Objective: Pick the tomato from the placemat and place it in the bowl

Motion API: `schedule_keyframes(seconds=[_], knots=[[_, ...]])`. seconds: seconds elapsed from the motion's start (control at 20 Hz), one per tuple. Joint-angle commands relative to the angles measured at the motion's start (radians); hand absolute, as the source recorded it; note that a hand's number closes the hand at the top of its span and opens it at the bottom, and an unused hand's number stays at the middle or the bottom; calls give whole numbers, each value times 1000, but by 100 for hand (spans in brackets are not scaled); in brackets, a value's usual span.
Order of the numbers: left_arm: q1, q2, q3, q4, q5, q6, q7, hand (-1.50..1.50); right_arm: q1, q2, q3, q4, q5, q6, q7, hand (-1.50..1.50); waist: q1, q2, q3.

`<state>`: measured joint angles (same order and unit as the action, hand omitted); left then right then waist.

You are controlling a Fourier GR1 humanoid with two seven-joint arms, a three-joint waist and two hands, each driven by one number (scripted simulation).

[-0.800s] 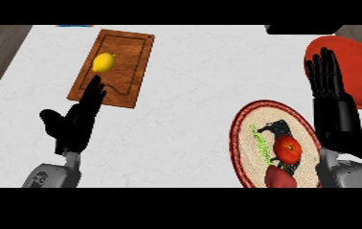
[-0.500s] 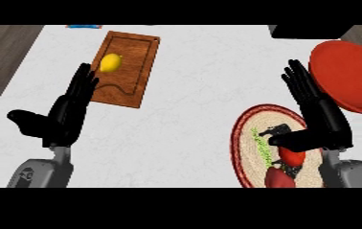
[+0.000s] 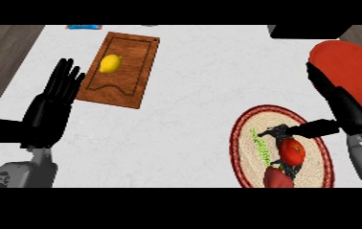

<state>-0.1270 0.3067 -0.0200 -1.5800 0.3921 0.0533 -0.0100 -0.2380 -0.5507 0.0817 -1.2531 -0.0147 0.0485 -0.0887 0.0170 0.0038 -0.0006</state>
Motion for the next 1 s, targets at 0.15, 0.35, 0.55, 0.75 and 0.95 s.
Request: schedule_keyframes(seconds=[0.15,0.35,0.55,0.75,0.95], knots=[[-41,17,33,29,24,-34,12,0,-207,-155,94,89,158,159,114,-150,8,2,-1],[-18,27,24,7,24,-49,18,0,-237,-273,247,95,226,423,218,-150,42,5,-4],[-52,10,15,38,20,-46,15,0,-297,-296,382,84,230,707,326,-150,36,6,-6],[-50,22,57,84,29,-71,-20,0,-431,-198,394,94,177,876,439,-150,9,1,-2],[-1,-11,22,-58,1,0,62,0,-476,-122,306,78,87,956,645,-150,-9,-7,0]])
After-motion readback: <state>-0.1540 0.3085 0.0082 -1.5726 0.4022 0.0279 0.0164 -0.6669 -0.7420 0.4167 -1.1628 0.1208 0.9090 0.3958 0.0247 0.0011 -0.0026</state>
